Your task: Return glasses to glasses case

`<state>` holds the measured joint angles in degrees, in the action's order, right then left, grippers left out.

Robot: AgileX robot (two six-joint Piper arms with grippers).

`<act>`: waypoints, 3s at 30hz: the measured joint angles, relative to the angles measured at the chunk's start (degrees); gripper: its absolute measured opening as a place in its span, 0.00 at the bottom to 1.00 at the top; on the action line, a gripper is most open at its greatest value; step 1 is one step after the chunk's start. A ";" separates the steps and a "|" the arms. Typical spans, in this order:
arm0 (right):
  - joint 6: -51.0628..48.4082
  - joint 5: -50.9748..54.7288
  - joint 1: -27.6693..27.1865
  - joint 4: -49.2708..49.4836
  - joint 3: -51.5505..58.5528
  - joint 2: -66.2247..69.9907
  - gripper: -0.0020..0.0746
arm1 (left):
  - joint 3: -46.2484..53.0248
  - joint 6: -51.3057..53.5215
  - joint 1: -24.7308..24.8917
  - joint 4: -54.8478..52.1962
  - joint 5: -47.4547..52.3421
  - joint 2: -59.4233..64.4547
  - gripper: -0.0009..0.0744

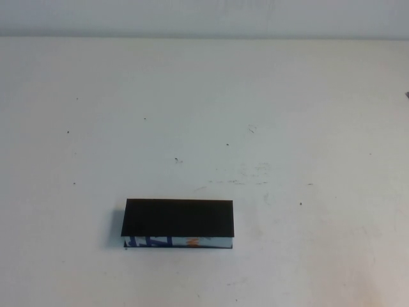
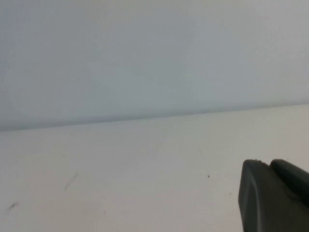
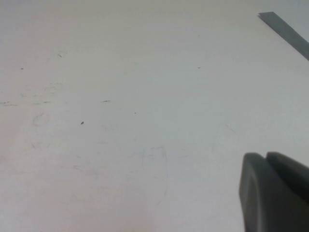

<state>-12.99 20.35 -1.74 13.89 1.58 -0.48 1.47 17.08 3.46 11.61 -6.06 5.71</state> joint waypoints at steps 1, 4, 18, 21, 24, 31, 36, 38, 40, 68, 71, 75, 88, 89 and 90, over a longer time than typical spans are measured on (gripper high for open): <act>-0.04 0.00 0.00 0.00 0.00 0.00 0.01 | 0.00 -2.95 -0.99 -3.54 2.88 -1.87 0.01; -0.04 0.00 0.00 0.00 0.00 0.00 0.01 | 0.10 -8.30 -2.12 -8.50 11.80 -5.66 0.01; -0.04 0.00 0.00 0.09 0.00 -0.11 0.01 | 0.10 -12.00 -2.27 -10.36 26.70 -6.22 0.01; -0.04 0.00 -0.06 0.09 0.00 -0.11 0.01 | 0.10 -12.00 -2.27 -10.36 26.74 -6.22 0.01; -0.04 0.00 -0.13 0.09 0.00 -0.11 0.01 | 0.10 -12.10 -2.27 -10.36 26.74 -6.22 0.01; -0.04 0.00 -0.13 0.09 0.00 -0.24 0.01 | 0.10 -12.32 -2.27 -10.36 26.74 -6.25 0.01; -0.04 0.00 -0.13 0.09 0.00 -0.33 0.01 | 0.10 -12.31 -2.27 -10.36 26.74 -6.25 0.01; -0.04 0.00 -0.13 0.09 0.00 -0.33 0.01 | 0.10 -12.31 -2.27 -10.36 26.74 -6.25 0.01; -0.04 0.00 -0.13 0.09 0.00 -0.33 0.01 | 0.10 -12.31 -2.27 -10.36 26.74 -6.25 0.01; -0.04 0.00 -0.19 0.09 0.00 -0.33 0.01 | 0.10 -12.31 -2.27 -10.49 26.83 -6.25 0.01; -0.04 0.00 -0.19 0.09 0.00 -0.33 0.01 | 0.00 -12.43 -2.27 -10.49 26.83 -6.25 0.01; -0.04 0.00 -0.19 0.09 0.00 -0.33 0.01 | 0.00 -12.43 -2.27 -10.49 26.83 -6.25 0.01; -0.04 0.00 -0.19 0.09 0.00 -0.33 0.01 | 0.00 -12.43 -2.27 -10.49 26.83 -6.25 0.01; -0.04 0.00 -0.19 0.09 0.00 -0.33 0.01 | 0.00 -12.43 -2.27 -10.55 26.83 -6.25 0.01; -0.04 0.00 -0.19 0.09 0.00 -0.33 0.01 | 0.00 -12.43 -2.27 -10.55 26.83 -6.25 0.01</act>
<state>-13.03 20.35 -1.93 13.98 1.58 -0.81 1.47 4.65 1.19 1.06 20.77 -0.55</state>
